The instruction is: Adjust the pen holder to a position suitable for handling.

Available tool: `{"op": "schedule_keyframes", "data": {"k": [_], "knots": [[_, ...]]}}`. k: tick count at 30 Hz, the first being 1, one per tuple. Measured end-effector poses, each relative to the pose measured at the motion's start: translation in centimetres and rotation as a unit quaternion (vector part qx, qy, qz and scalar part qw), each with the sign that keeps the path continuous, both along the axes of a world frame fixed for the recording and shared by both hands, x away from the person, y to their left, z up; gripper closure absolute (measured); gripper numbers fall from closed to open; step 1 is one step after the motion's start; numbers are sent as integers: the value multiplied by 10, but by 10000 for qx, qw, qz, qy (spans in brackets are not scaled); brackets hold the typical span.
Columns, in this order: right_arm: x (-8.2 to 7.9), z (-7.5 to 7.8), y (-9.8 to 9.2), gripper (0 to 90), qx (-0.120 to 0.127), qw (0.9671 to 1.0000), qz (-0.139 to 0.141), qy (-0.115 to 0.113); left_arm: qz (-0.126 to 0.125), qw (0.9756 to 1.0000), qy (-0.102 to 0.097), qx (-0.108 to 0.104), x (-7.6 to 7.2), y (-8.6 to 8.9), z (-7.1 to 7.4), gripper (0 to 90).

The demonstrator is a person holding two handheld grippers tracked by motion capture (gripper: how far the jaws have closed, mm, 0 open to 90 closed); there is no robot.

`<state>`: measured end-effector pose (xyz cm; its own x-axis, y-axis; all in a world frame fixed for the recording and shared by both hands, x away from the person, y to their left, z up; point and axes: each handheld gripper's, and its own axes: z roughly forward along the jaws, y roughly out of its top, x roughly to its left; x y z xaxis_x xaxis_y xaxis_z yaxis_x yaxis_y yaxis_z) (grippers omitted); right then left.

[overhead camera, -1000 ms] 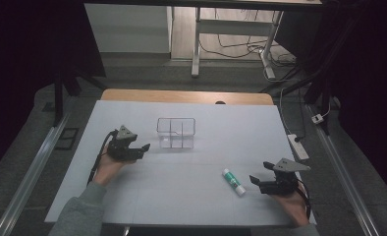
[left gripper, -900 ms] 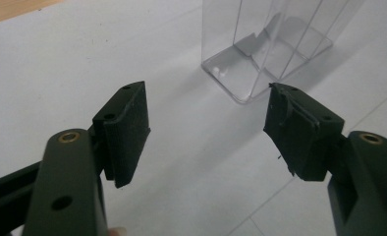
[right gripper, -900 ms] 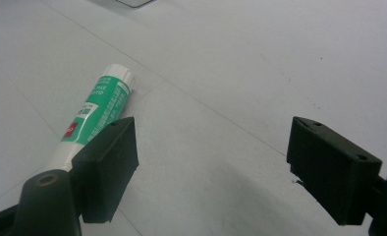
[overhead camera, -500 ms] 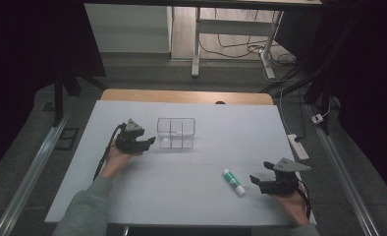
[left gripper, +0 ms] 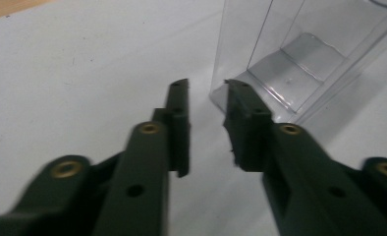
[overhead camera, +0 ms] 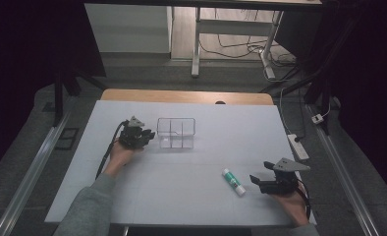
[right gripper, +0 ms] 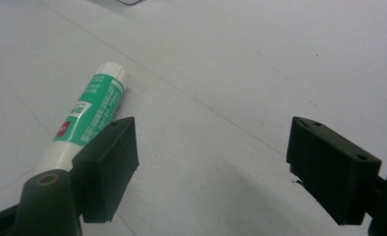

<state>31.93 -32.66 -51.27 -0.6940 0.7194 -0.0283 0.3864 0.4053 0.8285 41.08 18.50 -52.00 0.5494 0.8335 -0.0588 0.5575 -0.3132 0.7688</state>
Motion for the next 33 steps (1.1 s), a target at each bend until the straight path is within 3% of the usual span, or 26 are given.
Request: {"op": "schedule_keyframes", "data": {"k": [1, 20, 33], "knots": [[0, 0, 0, 190, -45, 10000, -6, 8, -9, 10000, 15, -17, 0, 0, 0, 886], [0, -1, 0, 192, -68, 10000, -1, 26, -188, 9997, 142, -51, 8, -13, -6, 888], [0, -1, 1, 193, -133, 9999, -15, 28, -115, 9996, 218, -106, 11, -15, -8, 888]]}}
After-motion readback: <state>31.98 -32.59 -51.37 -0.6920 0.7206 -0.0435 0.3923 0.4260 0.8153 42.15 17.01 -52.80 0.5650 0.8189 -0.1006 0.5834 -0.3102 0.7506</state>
